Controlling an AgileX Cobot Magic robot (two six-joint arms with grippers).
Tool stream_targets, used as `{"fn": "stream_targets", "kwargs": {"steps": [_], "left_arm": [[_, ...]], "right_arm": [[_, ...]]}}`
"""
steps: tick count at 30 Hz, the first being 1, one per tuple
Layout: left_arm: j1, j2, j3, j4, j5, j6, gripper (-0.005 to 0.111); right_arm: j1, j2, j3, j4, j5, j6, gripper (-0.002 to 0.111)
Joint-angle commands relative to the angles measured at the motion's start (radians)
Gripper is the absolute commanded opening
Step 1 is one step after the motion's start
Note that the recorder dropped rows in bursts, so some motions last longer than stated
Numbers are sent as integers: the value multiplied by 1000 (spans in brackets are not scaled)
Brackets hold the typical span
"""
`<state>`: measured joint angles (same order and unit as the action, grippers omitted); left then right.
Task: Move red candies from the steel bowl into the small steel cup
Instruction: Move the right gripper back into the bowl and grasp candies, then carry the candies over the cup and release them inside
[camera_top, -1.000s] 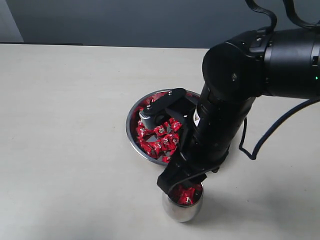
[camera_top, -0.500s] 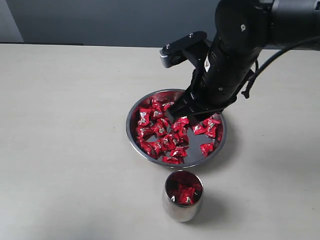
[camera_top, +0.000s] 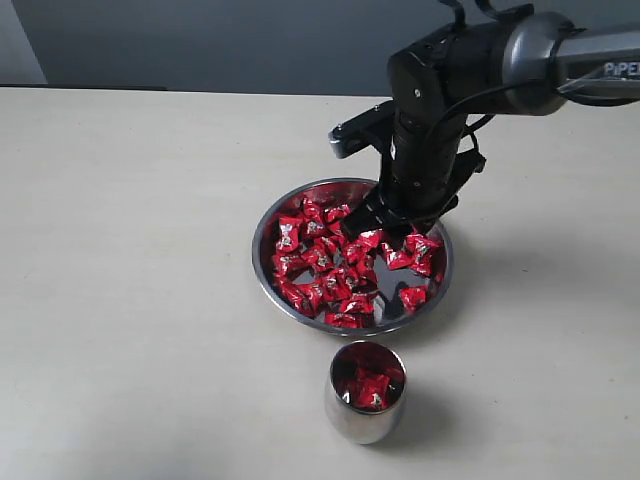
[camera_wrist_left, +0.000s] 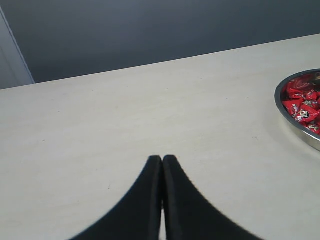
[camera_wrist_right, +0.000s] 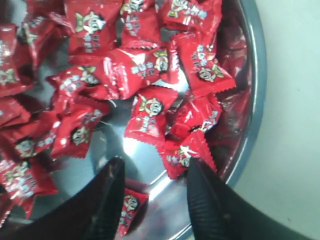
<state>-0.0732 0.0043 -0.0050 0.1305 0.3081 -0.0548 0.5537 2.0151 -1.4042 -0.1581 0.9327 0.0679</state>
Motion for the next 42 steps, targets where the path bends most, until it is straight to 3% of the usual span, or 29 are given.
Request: {"fn": "stream_targets", "kwargs": {"steps": [1, 15, 17, 18, 22, 34, 42], "left_arm": [[2, -4, 5, 2, -7, -6, 0], [2, -4, 5, 2, -7, -6, 0], [2, -4, 5, 2, -7, -6, 0], [2, -4, 5, 2, -7, -6, 0], [2, -4, 5, 2, -7, -6, 0], [2, -4, 5, 2, -7, -6, 0], [2, -4, 5, 2, -7, -6, 0]], "right_arm": [[-6, 50, -34, -64, 61, 20, 40], [-6, 161, -37, -99, 131, 22, 39], [-6, 160, -37, -97, 131, 22, 28], [-6, 160, -37, -97, 122, 22, 14], [-6, 153, -37, -97, 116, 22, 1], [1, -51, -37, 21, 88, 37, 1], [129, -214, 54, 99, 93, 9, 1]]}}
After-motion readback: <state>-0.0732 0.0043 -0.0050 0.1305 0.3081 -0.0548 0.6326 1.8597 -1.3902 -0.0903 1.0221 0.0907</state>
